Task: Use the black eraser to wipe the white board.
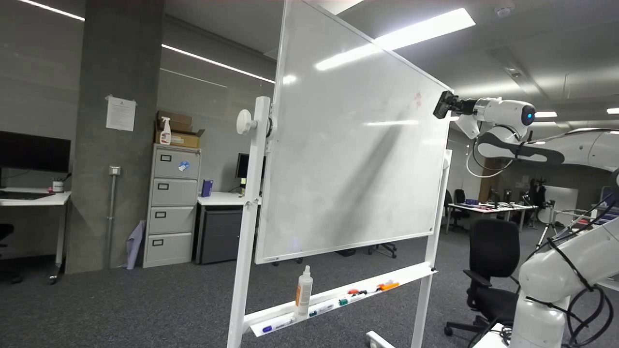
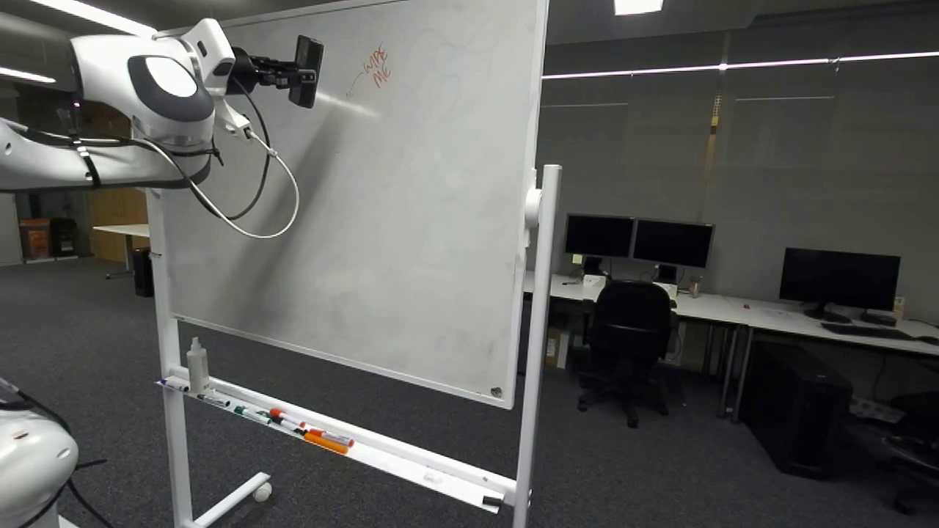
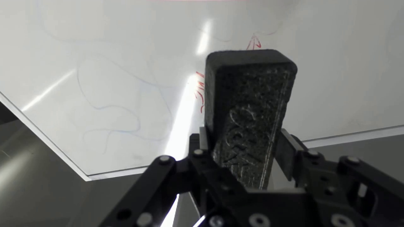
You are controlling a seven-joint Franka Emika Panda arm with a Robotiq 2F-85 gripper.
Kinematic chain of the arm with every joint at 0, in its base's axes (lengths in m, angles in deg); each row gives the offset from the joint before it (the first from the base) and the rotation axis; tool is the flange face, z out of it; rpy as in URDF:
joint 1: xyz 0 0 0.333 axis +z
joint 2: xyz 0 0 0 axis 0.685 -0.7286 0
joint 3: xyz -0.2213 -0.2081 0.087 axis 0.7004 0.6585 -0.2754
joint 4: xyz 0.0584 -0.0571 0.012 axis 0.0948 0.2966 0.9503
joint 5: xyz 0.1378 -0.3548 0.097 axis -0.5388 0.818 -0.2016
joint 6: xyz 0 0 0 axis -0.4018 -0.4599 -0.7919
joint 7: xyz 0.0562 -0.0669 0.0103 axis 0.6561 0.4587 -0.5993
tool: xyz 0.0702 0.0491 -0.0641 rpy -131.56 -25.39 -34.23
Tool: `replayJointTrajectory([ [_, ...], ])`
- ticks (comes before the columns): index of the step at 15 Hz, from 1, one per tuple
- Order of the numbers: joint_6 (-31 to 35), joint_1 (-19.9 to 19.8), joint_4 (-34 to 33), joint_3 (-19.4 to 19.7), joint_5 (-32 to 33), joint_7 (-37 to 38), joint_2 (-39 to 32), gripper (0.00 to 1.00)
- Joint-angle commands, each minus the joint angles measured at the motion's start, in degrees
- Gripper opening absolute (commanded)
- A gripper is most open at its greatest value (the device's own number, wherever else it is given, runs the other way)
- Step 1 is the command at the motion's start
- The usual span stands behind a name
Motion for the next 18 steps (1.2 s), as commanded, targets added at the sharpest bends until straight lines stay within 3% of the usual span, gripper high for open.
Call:
replayJointTrajectory([
  [1,0.0,0.1,0.0,0.0,0.0,0.0,0.0,0.55],
  [3,0.0,0.3,0.0,0.0,0.0,0.0,0.0,0.55],
  [4,0.0,0.3,0.0,0.1,0.0,0.0,0.0,0.3],
  [6,1.3,2.1,-2.1,1.2,-0.4,-0.9,-1.8,0.3],
  [7,3.3,3.1,-0.9,0.6,-10.8,-11.0,-2.9,0.3],
  [8,2.0,9.3,-2.8,3.7,-3.9,-6.2,-3.0,0.3],
  [12,1.6,21.0,-5.7,8.3,-5.7,-13.0,-6.0,0.3],
  [18,1.4,29.0,-14.5,15.1,-5.9,-16.6,-10.1,0.3],
])
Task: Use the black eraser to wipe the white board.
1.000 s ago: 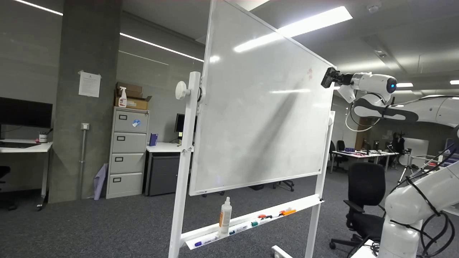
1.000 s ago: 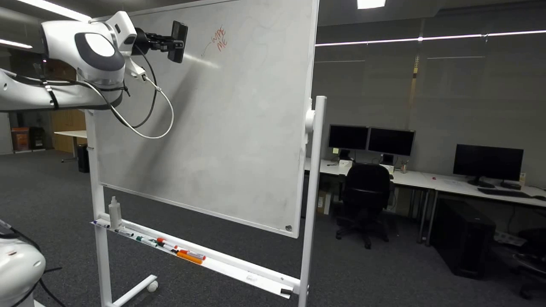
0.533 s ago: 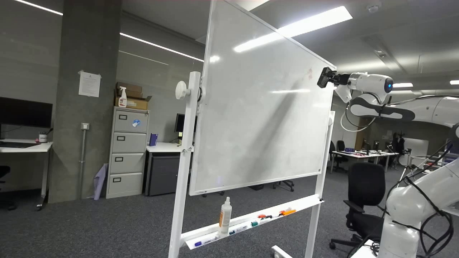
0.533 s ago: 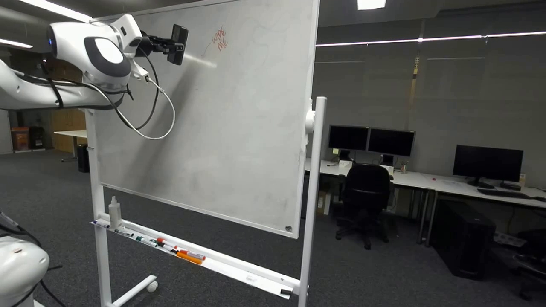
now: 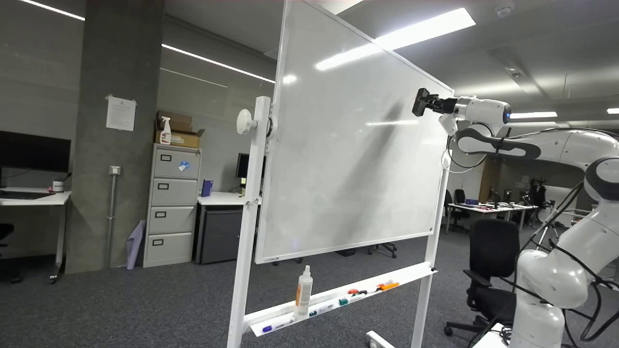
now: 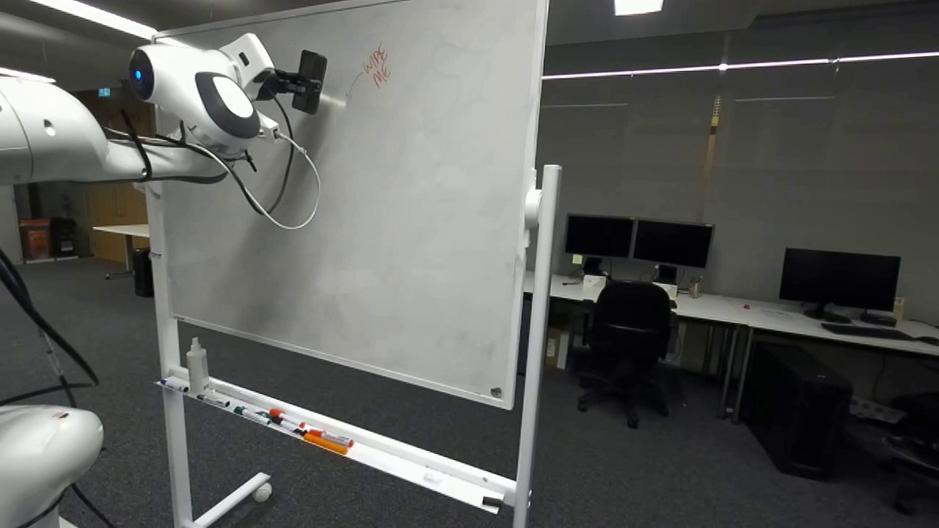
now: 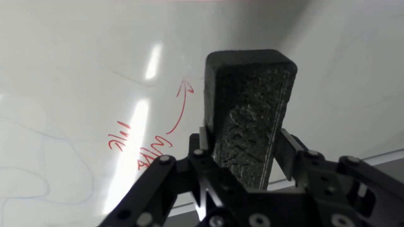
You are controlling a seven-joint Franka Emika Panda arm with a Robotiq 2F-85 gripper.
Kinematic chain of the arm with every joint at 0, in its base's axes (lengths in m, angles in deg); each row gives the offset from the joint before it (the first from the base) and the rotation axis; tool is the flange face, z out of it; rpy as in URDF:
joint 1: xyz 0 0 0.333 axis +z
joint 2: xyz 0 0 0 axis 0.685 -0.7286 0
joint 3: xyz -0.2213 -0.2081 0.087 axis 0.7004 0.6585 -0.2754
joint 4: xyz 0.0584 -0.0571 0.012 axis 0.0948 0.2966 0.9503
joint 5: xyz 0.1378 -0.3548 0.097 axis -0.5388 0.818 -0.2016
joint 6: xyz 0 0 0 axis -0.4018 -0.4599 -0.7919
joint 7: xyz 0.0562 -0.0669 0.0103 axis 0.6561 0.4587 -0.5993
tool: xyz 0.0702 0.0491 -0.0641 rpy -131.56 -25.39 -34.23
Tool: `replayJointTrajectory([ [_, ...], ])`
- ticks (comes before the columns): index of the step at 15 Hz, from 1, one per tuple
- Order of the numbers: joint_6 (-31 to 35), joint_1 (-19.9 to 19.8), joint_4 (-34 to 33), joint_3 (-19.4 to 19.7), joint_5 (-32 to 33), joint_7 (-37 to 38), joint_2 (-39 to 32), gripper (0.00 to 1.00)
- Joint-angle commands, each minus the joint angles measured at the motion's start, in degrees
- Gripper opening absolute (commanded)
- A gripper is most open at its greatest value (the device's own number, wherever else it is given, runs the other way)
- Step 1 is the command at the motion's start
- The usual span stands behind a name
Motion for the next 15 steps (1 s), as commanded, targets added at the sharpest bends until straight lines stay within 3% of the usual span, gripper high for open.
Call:
replayJointTrajectory([
  [1,0.6,4.1,-7.9,4.3,-1.0,-2.7,-3.5,0.3],
  [10,-0.6,18.4,-16.7,14.5,-1.1,-8.3,-6.9,0.3],
  [15,-0.8,22.5,-18.2,18.4,-0.5,-9.3,-9.0,0.3],
])
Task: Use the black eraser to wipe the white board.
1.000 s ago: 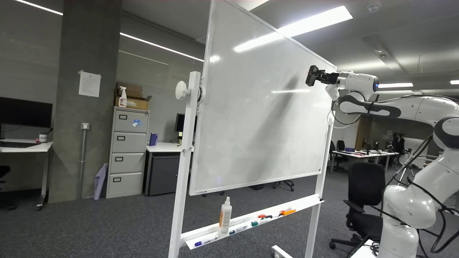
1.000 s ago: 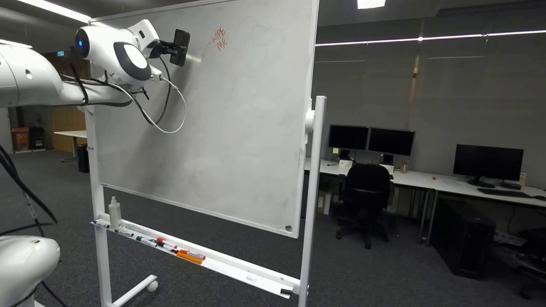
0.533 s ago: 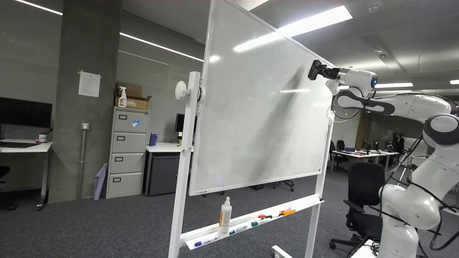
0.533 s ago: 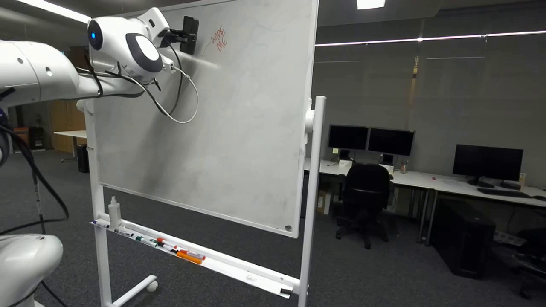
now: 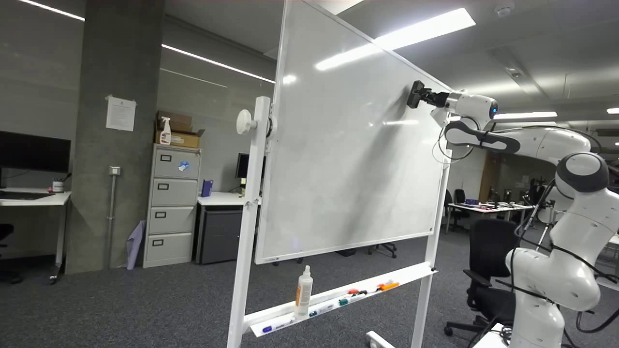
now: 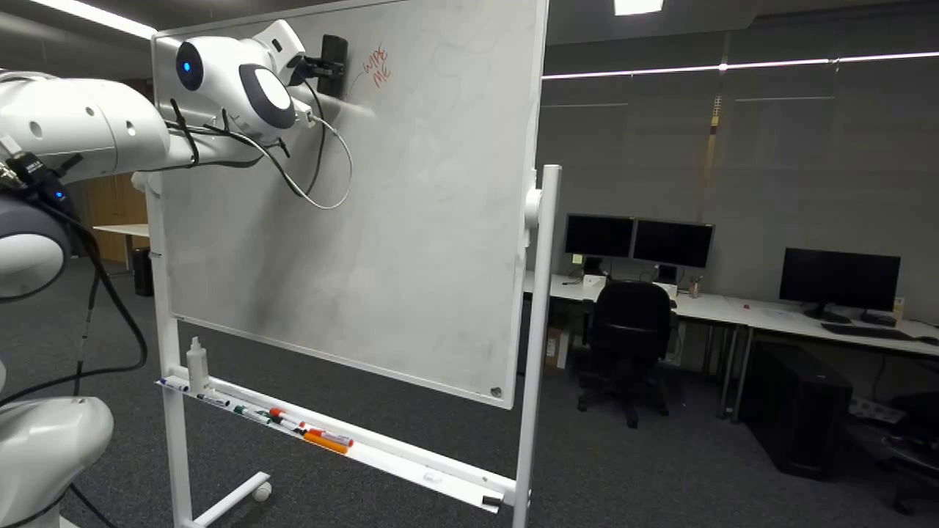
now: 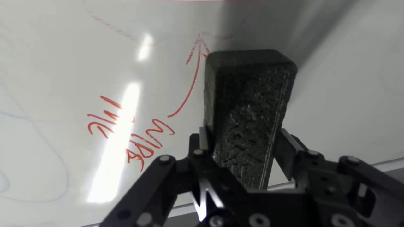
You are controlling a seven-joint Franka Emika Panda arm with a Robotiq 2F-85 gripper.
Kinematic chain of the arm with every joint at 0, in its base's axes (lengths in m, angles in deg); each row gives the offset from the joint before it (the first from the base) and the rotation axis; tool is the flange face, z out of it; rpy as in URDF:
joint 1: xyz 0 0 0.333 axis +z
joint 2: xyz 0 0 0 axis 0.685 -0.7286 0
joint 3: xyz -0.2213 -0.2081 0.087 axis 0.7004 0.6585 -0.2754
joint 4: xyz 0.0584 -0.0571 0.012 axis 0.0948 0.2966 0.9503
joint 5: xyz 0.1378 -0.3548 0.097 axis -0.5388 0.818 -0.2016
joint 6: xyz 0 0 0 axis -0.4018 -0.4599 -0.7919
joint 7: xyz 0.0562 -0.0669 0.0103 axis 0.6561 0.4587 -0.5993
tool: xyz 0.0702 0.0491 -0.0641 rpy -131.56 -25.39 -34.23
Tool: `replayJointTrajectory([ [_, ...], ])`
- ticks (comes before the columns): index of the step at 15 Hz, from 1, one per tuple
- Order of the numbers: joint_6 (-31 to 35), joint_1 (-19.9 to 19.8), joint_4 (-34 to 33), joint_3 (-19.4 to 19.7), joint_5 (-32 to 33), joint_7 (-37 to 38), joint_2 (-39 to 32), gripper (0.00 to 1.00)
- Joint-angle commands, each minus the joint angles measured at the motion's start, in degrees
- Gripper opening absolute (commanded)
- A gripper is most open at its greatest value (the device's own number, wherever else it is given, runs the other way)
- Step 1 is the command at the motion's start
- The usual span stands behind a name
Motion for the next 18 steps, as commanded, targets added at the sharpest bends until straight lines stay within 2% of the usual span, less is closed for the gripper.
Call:
replayJointTrajectory([
  [1,-0.7,3.4,-3.4,3.2,-0.4,-2.4,-2.5,0.3],
  [10,-0.9,9.6,-6.0,9.1,-1.0,-5.0,-3.7,0.3],
  [18,-0.4,12.9,-8.7,14.1,-1.4,-4.3,-3.7,0.3],
])
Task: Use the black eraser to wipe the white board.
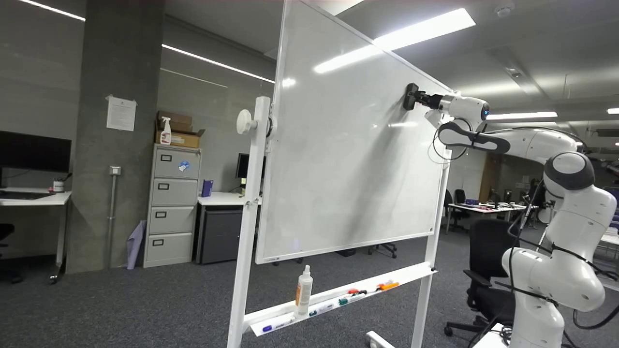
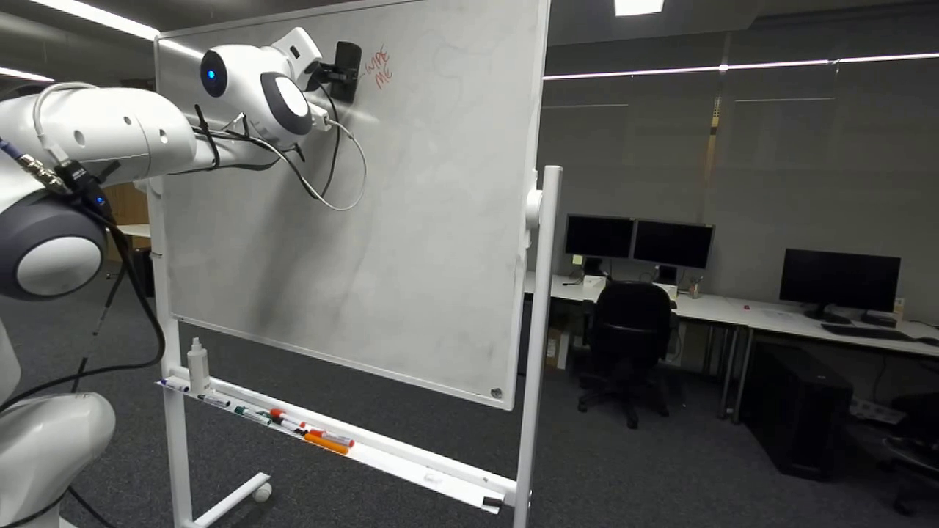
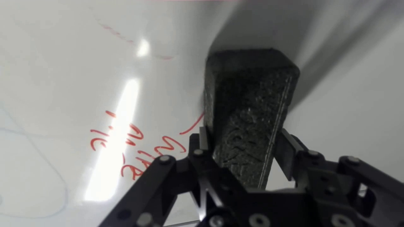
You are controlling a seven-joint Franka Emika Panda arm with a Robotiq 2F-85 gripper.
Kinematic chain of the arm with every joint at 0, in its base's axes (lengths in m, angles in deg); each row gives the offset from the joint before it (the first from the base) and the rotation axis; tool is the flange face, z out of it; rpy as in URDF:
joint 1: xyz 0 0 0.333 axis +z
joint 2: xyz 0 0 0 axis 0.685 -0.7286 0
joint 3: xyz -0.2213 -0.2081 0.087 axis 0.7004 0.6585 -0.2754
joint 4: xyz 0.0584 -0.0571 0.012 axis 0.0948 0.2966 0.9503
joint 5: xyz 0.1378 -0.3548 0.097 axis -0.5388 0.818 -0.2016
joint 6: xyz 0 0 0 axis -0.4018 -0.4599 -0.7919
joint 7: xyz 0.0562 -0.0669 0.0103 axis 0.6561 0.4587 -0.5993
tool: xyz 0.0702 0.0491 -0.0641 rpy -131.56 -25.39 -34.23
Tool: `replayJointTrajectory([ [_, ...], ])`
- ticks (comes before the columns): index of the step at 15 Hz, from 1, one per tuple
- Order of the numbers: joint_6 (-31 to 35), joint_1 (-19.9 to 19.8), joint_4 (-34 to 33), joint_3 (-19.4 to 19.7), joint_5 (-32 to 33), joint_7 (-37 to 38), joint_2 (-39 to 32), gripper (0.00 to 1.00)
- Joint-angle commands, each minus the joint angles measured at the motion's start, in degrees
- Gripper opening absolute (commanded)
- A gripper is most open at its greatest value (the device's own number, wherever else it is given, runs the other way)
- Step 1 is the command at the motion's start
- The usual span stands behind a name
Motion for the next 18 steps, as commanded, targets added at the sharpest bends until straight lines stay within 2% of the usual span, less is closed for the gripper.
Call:
replayJointTrajectory([
  [1,-0.7,2.6,-4.5,5.2,-1.5,-1.1,-1.5,0.3],
  [10,-1.2,4.4,-7.8,13.8,-2.6,0.1,-1.2,0.3],
  [13,-1.5,5.2,-8.1,14.5,-2.8,-0.2,-0.9,0.3],
  [18,-3.3,7.3,-9.1,12.5,-2.1,-2.4,0.4,0.3],
])
